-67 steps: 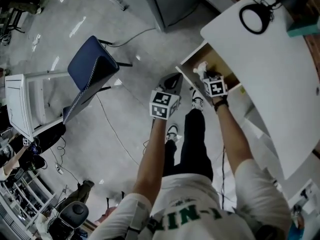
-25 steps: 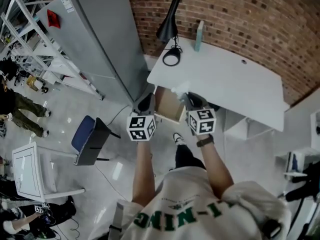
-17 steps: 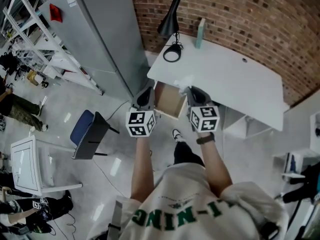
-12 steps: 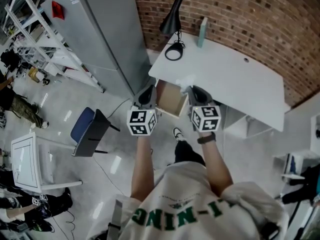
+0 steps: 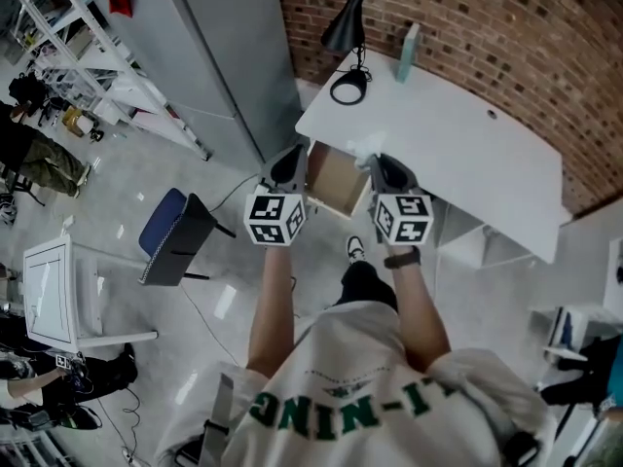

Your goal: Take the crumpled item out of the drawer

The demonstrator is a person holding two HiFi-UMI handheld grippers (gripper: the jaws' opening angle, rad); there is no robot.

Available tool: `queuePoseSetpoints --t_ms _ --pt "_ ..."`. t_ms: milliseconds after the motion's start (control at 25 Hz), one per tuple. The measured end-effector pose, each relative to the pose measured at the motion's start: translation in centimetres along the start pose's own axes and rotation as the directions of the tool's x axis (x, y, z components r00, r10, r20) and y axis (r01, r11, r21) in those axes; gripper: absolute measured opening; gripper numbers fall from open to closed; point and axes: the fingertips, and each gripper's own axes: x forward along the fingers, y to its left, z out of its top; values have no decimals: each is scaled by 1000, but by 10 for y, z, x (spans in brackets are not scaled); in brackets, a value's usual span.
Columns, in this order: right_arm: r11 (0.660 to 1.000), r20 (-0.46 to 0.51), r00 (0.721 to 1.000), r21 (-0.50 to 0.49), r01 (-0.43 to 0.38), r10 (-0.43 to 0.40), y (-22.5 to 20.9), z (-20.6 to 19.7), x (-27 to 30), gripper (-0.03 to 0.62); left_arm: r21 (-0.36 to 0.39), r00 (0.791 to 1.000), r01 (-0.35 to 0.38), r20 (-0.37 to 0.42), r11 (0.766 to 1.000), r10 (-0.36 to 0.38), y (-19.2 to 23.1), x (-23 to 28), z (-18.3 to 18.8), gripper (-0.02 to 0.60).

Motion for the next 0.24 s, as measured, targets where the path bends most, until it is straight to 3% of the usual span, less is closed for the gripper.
queuePoseSetpoints --t_ms 240 --pt "999 17 999 -8 -45 46 3 4 21 31 -37 998 -55 31 998 56 18 15 4 -6"
